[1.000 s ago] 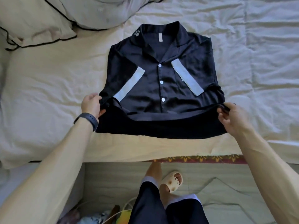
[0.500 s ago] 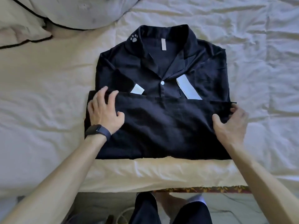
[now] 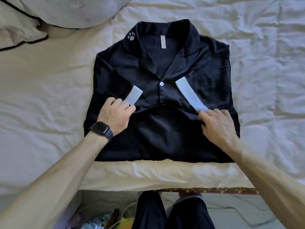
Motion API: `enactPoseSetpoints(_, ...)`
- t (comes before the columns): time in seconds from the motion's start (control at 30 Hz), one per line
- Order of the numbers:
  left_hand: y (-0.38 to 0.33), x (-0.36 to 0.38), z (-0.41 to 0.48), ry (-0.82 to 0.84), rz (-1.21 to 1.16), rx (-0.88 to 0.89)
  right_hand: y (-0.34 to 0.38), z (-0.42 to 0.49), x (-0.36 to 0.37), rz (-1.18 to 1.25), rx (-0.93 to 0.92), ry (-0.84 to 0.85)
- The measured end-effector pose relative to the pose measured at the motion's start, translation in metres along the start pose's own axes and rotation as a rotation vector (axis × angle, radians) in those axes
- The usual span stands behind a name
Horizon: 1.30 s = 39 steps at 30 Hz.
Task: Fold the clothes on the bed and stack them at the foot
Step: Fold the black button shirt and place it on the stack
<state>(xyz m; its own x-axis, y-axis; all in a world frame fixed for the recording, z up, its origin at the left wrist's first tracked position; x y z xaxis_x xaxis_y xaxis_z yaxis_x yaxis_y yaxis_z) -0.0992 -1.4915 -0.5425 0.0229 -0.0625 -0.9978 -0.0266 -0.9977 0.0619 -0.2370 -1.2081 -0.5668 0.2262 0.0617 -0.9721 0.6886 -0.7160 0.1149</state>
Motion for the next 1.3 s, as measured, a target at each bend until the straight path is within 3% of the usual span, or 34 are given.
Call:
enactPoseSetpoints(0.13,-0.027,0.0,-0.032,0.078,0.001,0.165,0.002,-0.037,0.008,0.031,-0.063,0.025)
enactPoseSetpoints(0.33,-0.023,0.012,-0.033,0.297,-0.142,0.026,-0.011,-0.041,0.01,0.13,0.004,0.065)
enactPoseSetpoints(0.5,-0.016,0.017,-0.007,0.305,-0.231,-0.13,-0.02,-0.025,0.01,0.181,0.05,0.028)
enactPoseSetpoints(0.63,-0.005,0.027,0.012,0.339,-0.171,-0.228,-0.032,-0.01,0.011,0.131,0.102,0.065)
enactPoseSetpoints(0.77,0.001,0.033,0.028,0.415,-0.071,-0.195,-0.041,0.003,0.01,0.073,0.139,0.143)
enactPoseSetpoints(0.97,0.007,0.021,0.039,0.343,-0.174,-0.118,-0.037,0.014,-0.001,0.144,0.009,0.115)
enactPoseSetpoints(1.03,0.006,0.021,0.04,0.411,-0.219,-0.107,-0.036,0.02,-0.005,0.125,-0.028,0.098)
enactPoseSetpoints(1.13,0.0,0.03,0.04,0.571,-0.152,-0.034,-0.027,0.028,0.0,0.038,-0.08,0.219)
enactPoseSetpoints(1.3,-0.017,0.043,0.04,0.578,-0.107,-0.026,0.0,0.025,0.011,-0.067,-0.165,0.186)
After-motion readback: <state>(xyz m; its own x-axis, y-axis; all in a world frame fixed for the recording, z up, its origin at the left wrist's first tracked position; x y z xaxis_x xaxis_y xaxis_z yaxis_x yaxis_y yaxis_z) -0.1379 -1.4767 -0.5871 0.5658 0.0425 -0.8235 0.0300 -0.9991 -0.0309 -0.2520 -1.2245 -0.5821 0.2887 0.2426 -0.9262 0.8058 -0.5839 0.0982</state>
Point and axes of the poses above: each hand's wrist, its own z-axis towards the middle knuckle, its own x-axis out of the palm, y = z × x, the point moved 6 cm from there along z, towards the middle knuckle, and after that the axes turned 5 degrees about -y, right-handed, at the moved point
